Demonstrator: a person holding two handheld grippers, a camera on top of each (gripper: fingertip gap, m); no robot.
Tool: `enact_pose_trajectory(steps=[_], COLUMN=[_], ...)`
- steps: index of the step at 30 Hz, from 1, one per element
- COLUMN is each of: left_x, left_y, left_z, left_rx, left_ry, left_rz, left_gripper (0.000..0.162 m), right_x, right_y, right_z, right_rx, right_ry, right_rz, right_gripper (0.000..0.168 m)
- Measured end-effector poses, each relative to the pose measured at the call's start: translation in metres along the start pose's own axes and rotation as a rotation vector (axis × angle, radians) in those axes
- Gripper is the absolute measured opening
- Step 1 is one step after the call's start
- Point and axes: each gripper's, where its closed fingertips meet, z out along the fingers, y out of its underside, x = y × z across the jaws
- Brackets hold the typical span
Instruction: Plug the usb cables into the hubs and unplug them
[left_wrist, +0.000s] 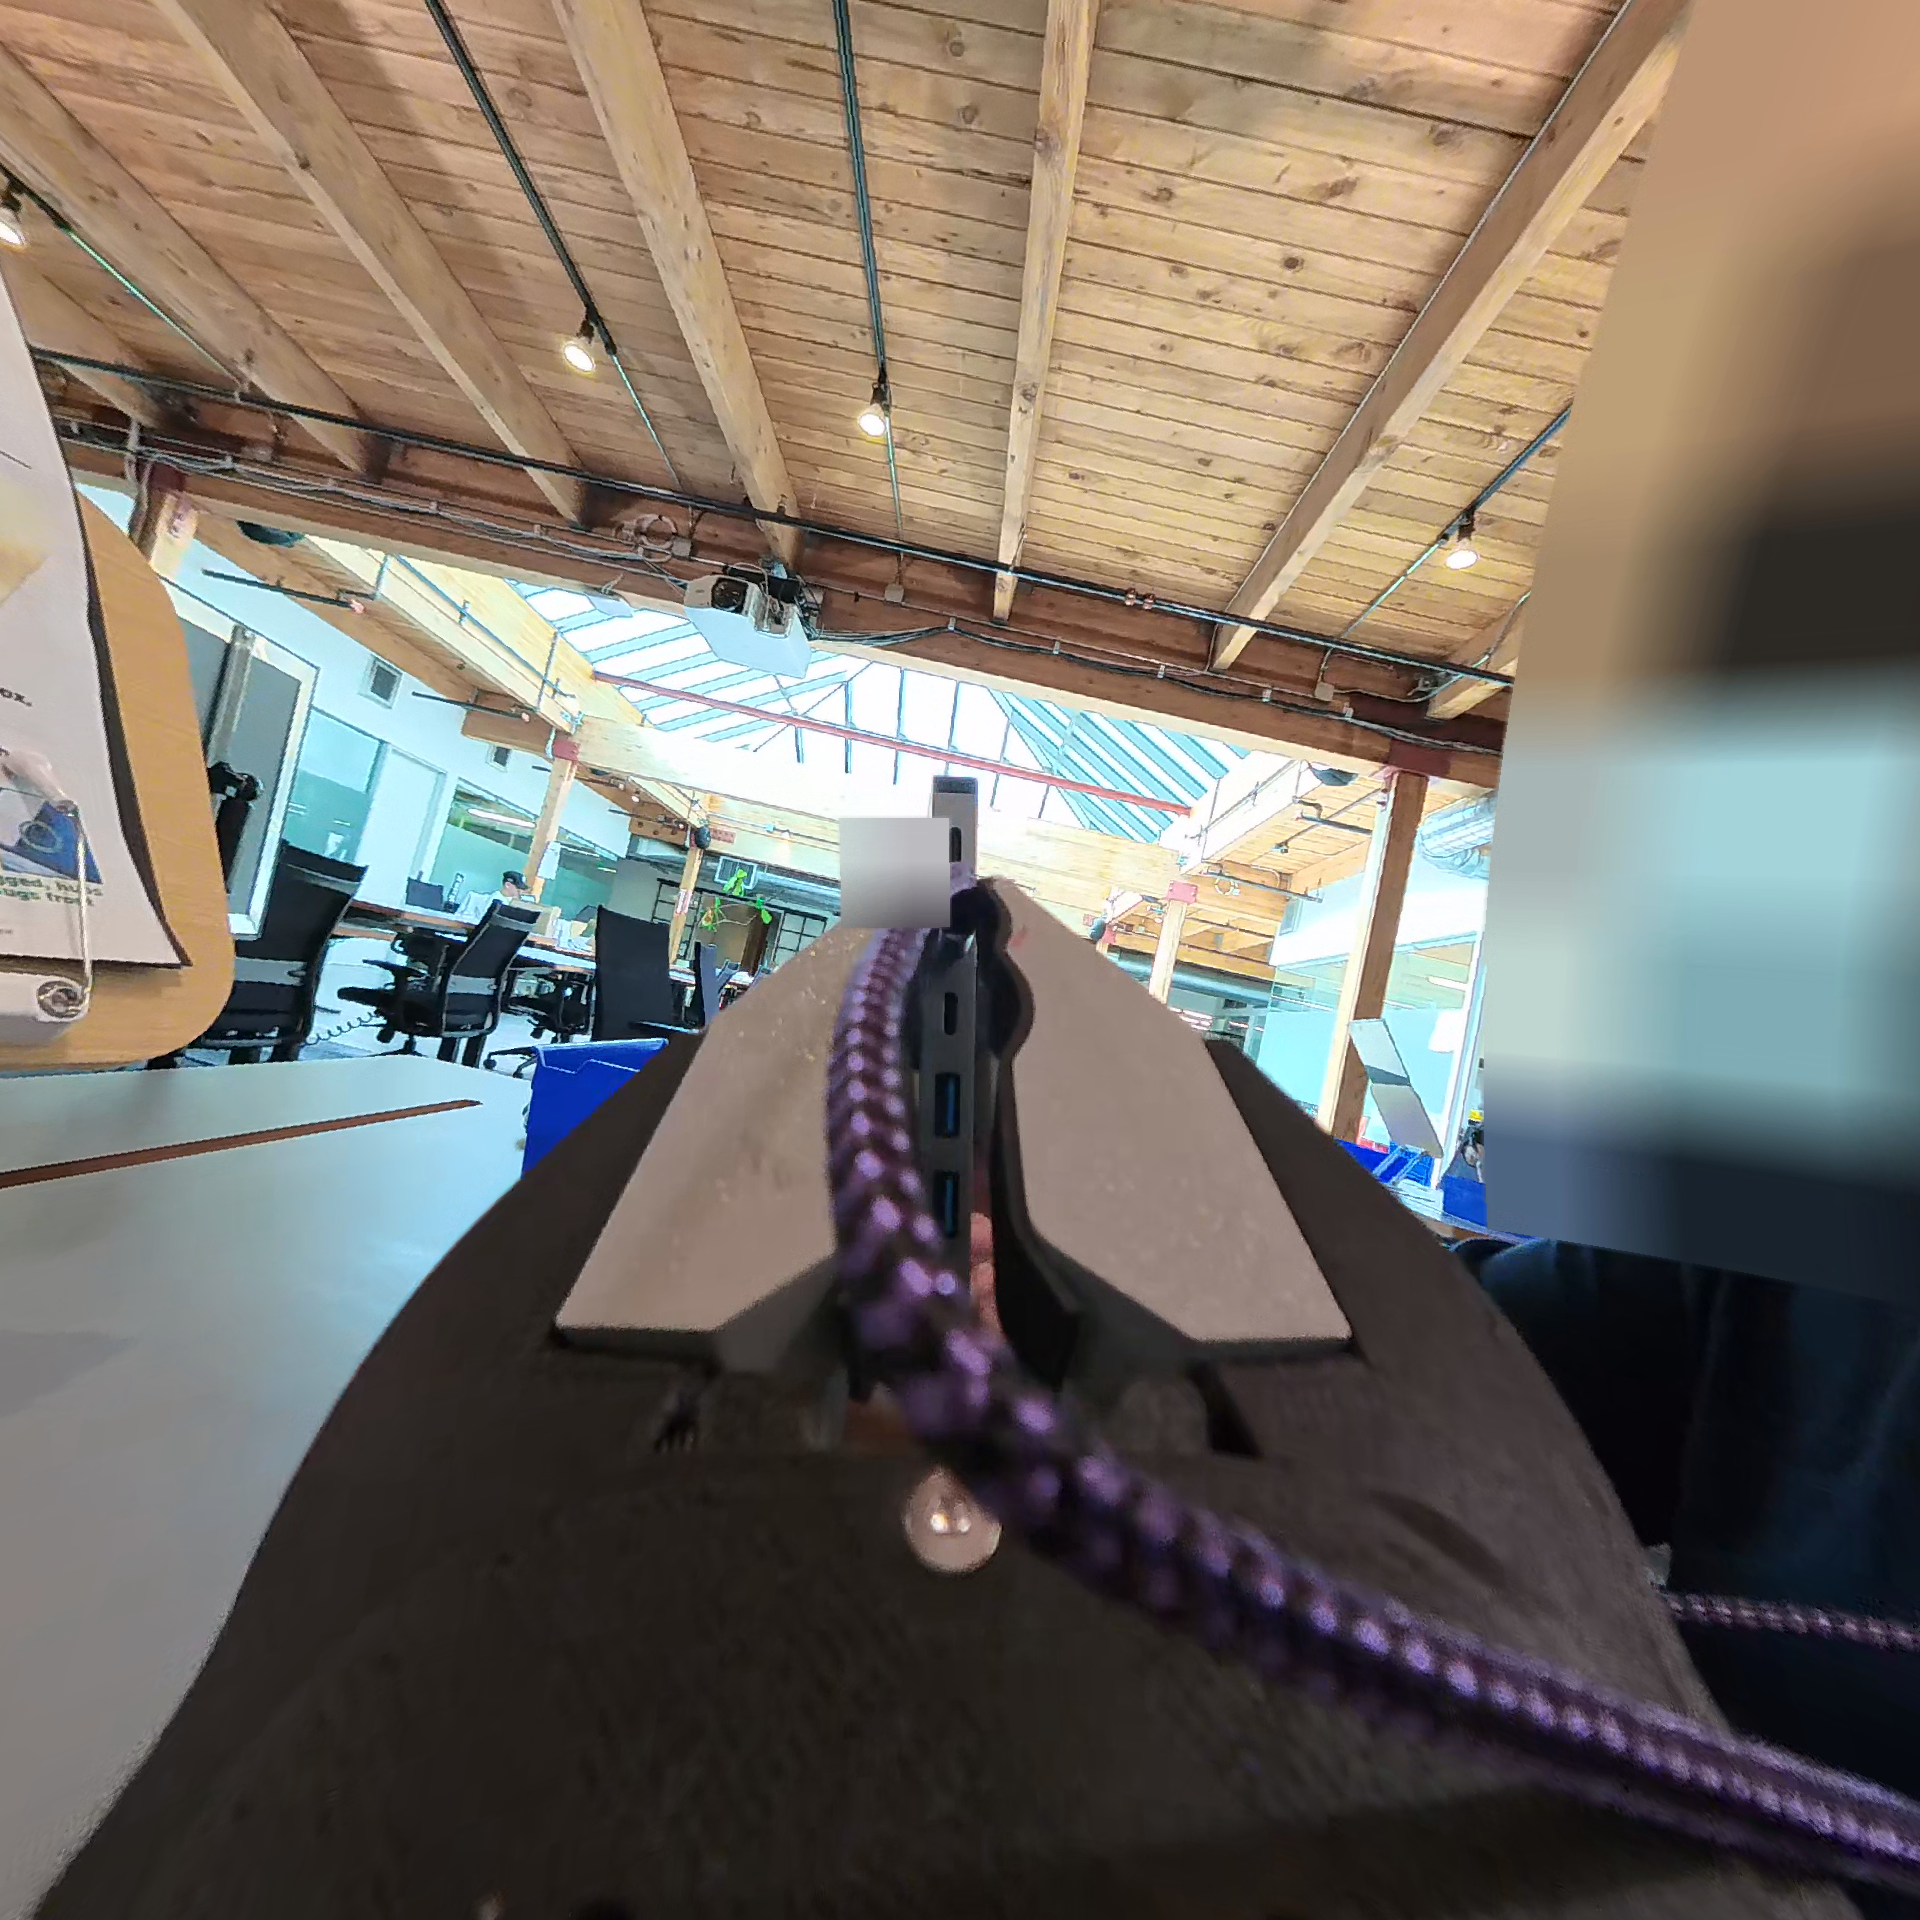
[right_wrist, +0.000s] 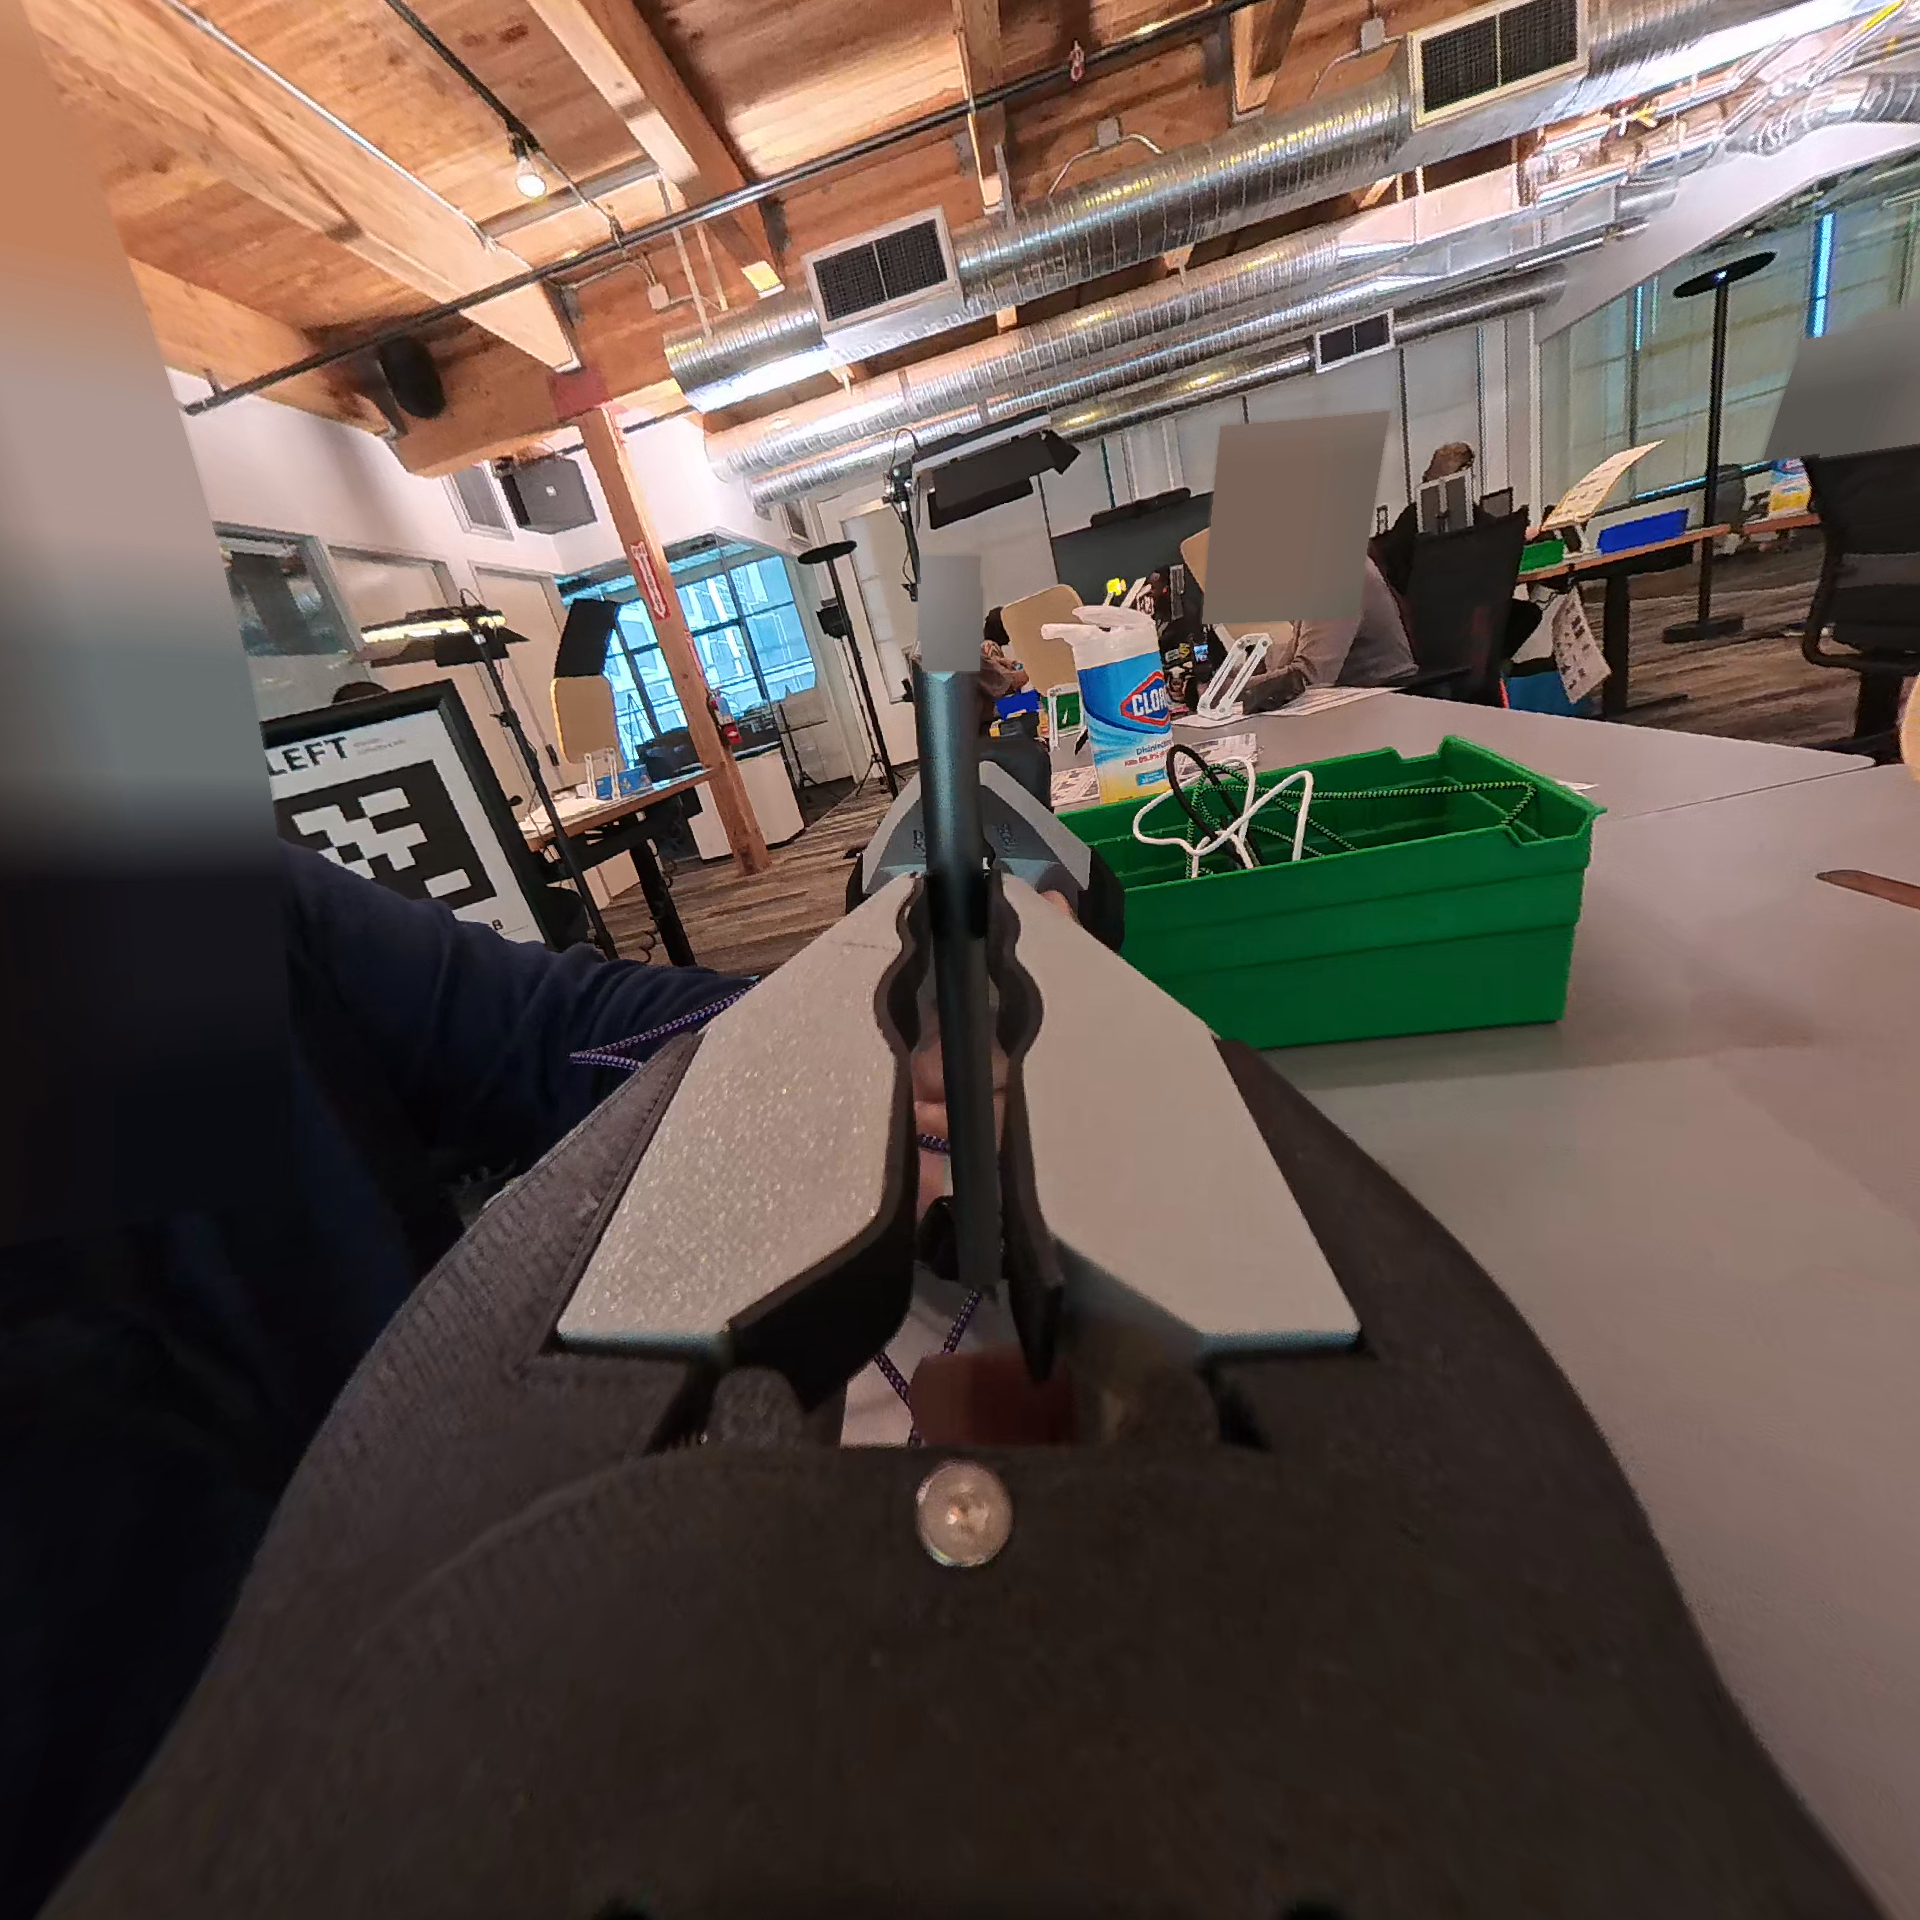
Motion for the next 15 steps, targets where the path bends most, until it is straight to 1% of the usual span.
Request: enact_pose_trajectory(steps=[4,6,8,12,15], left_x=[-0.001,-0.003,-0.005,-0.006,-0.011], left_y=[0.003,0.006,0.008,0.013,0.017], left_z=[0.001,0.002,0.001,0.003,0.002], left_rx=[-0.016,-0.054,-0.068,-0.116,-0.144], left_ry=[0.0,-0.02,-0.023,-0.028,-0.037], left_rz=[0.001,0.046,0.05,0.107,0.108], left_gripper=[0.004,0.004,0.005,0.004,0.004], right_x=[0.001,0.003,0.005,0.007,0.011], right_y=[0.002,0.005,0.007,0.011,0.015], right_z=[-0.002,-0.003,-0.004,-0.007,-0.009], right_rx=[-0.021,-0.073,-0.117,-0.175,-0.207], right_ry=[-0.003,0.022,0.043,0.05,0.068], right_rz=[0.0,-0.034,-0.06,-0.09,-0.101], right_gripper=[0.007,0.007,0.007,0.007,0.007])
